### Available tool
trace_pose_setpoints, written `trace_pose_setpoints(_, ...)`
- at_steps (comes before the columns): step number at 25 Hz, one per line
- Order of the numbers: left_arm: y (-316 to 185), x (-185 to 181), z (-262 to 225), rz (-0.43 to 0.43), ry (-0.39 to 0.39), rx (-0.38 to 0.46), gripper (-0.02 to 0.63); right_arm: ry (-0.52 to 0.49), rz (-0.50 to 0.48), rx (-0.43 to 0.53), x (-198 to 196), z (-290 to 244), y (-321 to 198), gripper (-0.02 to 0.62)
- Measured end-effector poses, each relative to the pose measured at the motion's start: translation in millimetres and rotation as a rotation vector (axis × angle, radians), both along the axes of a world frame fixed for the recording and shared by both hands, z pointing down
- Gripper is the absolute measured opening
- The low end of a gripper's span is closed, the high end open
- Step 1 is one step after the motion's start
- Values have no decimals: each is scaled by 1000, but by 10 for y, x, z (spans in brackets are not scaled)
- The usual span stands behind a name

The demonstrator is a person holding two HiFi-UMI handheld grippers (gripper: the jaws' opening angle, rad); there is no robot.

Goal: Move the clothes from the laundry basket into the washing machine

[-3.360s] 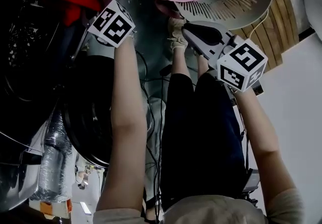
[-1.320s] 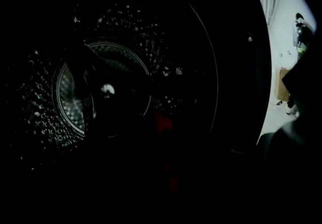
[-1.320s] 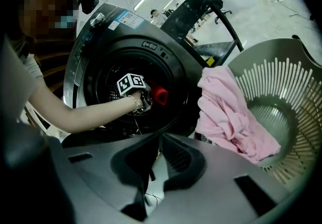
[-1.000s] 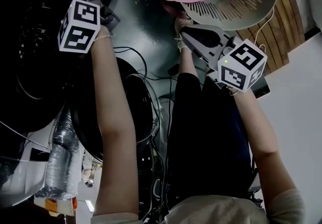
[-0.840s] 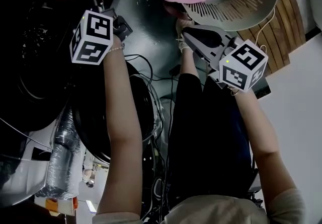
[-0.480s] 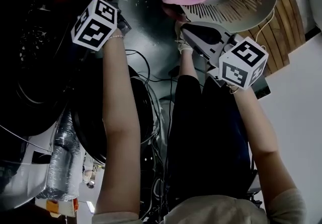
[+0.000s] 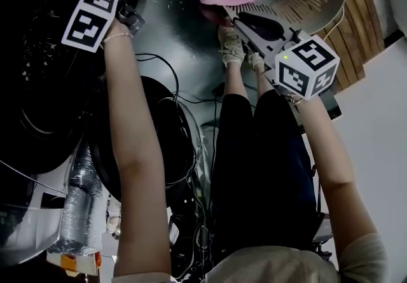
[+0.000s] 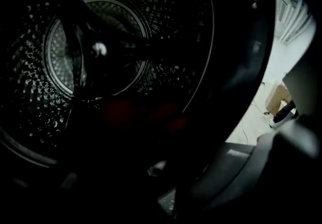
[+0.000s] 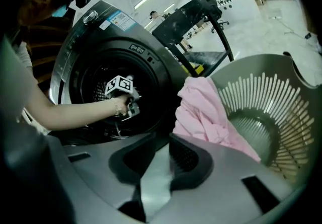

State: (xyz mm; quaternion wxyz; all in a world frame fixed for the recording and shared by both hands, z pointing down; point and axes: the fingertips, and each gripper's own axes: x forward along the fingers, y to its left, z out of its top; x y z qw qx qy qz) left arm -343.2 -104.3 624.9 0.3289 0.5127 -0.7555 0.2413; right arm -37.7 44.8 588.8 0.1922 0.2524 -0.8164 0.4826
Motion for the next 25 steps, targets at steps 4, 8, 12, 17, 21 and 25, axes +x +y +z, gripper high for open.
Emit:
trace_pose_setpoints(4,406,368,-165,-56,94,64,118,73,3,57,31,238,-365,175)
trace_pose_setpoints(8,818,1092,-177,32,299,66,156,126,-49,17,-208,668,-572,238)
trace_pose_setpoints(12,1096,1663,-165,204,396,44,10,187,-198,10,-471,935,-558,231)
trace_pose_setpoints(17,1137,2044,-148,345,469,47,9,93,-89,-60,-389,821,-467,100)
trace_pose_setpoints(21,1241,2383,-159,438,537,21,12,81,-84,-57,-243,570,-268,51)
trace_pose_setpoints(25,1215,2616,-406,489,609,138,327,58,-57,7,-57,97,-277,43)
